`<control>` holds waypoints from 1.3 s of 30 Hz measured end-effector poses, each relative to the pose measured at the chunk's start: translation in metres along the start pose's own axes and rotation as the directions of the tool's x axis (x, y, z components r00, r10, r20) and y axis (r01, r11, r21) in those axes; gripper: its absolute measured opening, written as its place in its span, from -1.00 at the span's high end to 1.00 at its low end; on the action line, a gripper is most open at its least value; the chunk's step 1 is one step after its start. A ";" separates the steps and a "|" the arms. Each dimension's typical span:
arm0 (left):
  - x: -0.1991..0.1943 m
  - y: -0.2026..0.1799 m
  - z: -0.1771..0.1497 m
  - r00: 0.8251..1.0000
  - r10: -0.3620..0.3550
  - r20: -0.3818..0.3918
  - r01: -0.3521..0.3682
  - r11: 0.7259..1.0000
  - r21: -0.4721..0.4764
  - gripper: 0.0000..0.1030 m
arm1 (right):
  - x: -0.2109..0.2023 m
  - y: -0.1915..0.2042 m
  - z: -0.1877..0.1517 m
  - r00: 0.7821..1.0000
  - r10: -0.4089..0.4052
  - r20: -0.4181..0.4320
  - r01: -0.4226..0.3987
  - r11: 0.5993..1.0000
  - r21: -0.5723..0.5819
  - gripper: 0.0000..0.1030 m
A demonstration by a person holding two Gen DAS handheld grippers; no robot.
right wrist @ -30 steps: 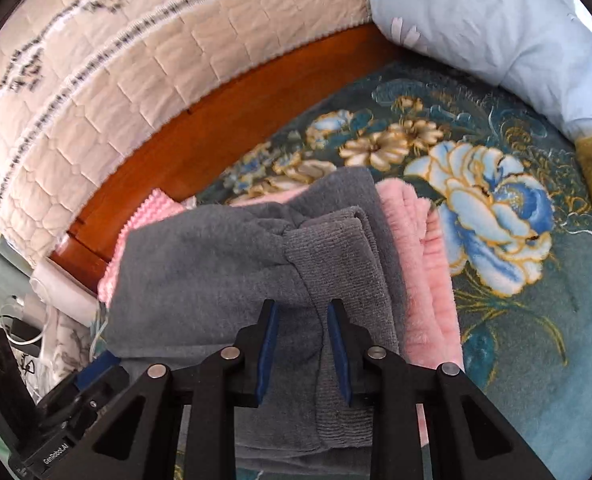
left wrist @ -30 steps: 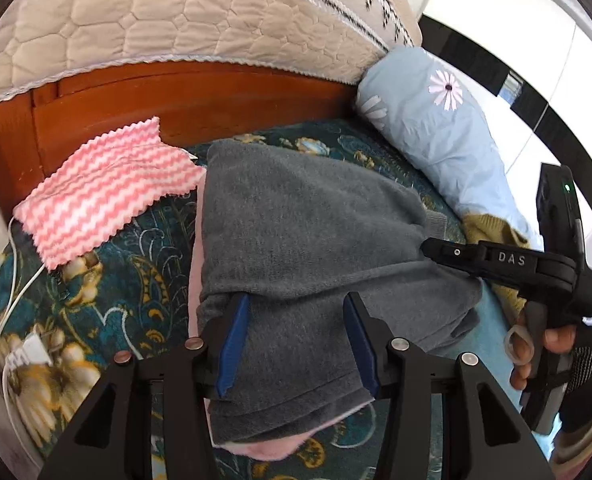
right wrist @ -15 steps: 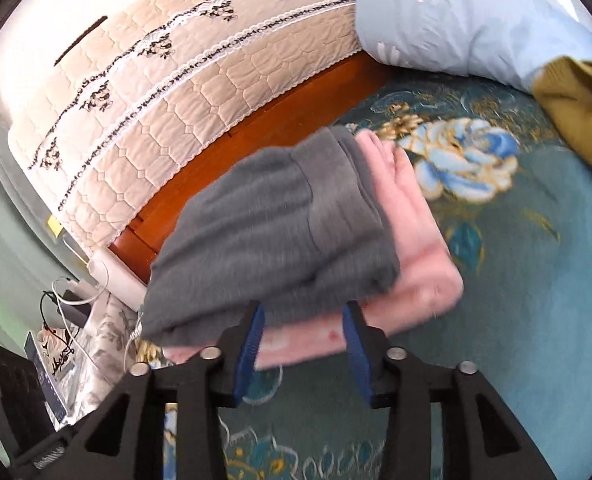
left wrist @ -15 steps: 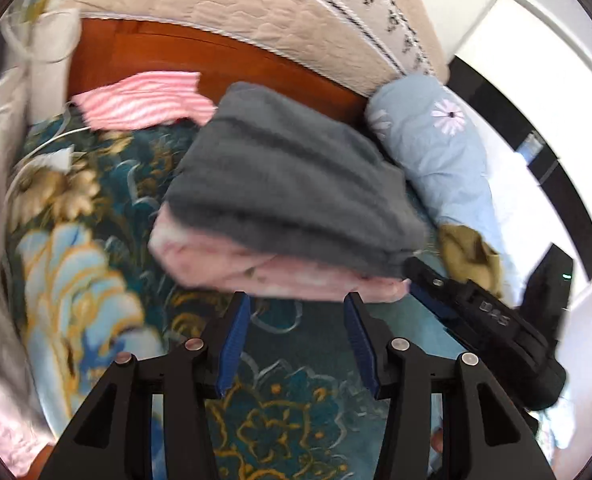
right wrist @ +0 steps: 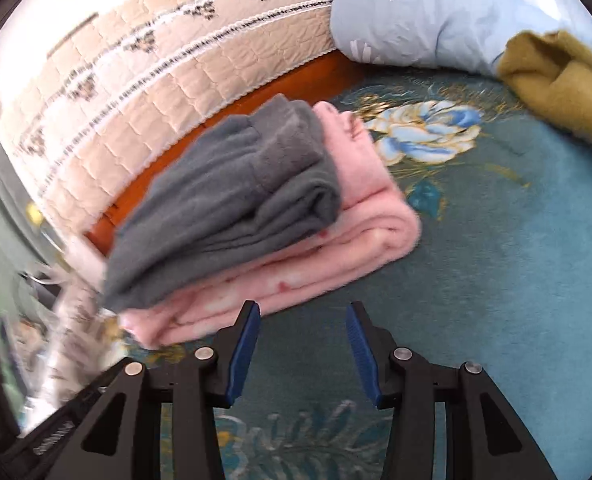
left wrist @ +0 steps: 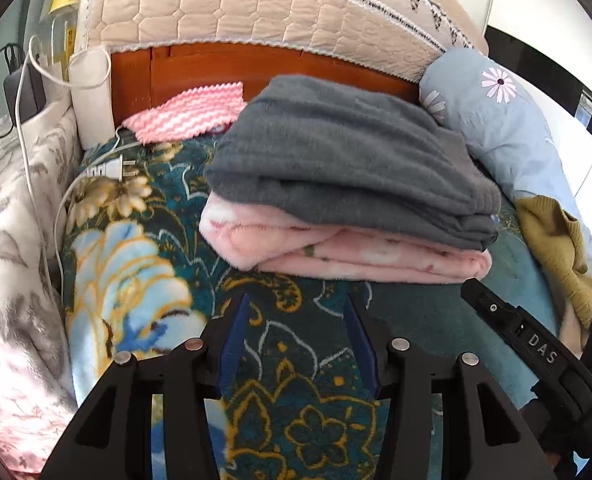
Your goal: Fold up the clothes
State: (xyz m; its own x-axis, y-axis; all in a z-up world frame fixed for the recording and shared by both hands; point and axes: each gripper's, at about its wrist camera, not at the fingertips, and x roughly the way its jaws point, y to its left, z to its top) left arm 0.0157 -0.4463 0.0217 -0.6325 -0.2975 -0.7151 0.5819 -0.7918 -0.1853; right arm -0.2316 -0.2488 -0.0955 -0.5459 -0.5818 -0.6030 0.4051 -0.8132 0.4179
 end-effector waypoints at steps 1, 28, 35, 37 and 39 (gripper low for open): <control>0.000 0.001 0.000 1.000 -0.001 -0.004 0.001 1.000 -0.001 0.02 | 0.003 0.003 -0.001 0.999 -0.030 -0.015 0.030 0.999 -0.023 0.06; 0.015 -0.007 -0.004 0.975 0.203 0.093 -0.207 0.978 0.036 -0.56 | 0.008 0.042 -0.018 0.988 -0.151 -0.023 0.141 0.957 -0.254 -0.37; 0.021 -0.014 -0.007 0.969 0.237 0.073 -0.242 0.968 0.067 -0.57 | 0.008 0.038 -0.017 0.985 -0.171 -0.028 0.160 0.960 -0.228 -0.48; 0.021 -0.015 -0.007 0.967 0.245 0.071 -0.250 0.965 0.074 -0.57 | 0.008 0.037 -0.017 0.984 -0.176 -0.029 0.165 0.961 -0.221 -0.51; 0.022 -0.015 -0.007 0.966 0.251 0.065 -0.256 0.964 0.074 -0.58 | 0.009 0.035 -0.016 0.984 -0.177 -0.032 0.166 0.962 -0.218 -0.54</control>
State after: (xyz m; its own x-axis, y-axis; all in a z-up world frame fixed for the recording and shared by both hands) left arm -0.0028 -0.4372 0.0038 -0.4977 -0.5209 -0.6936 0.6847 -0.7268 0.0545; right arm -0.2109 -0.2826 -0.0974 -0.5851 -0.4278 -0.6889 0.4586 -0.8752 0.1541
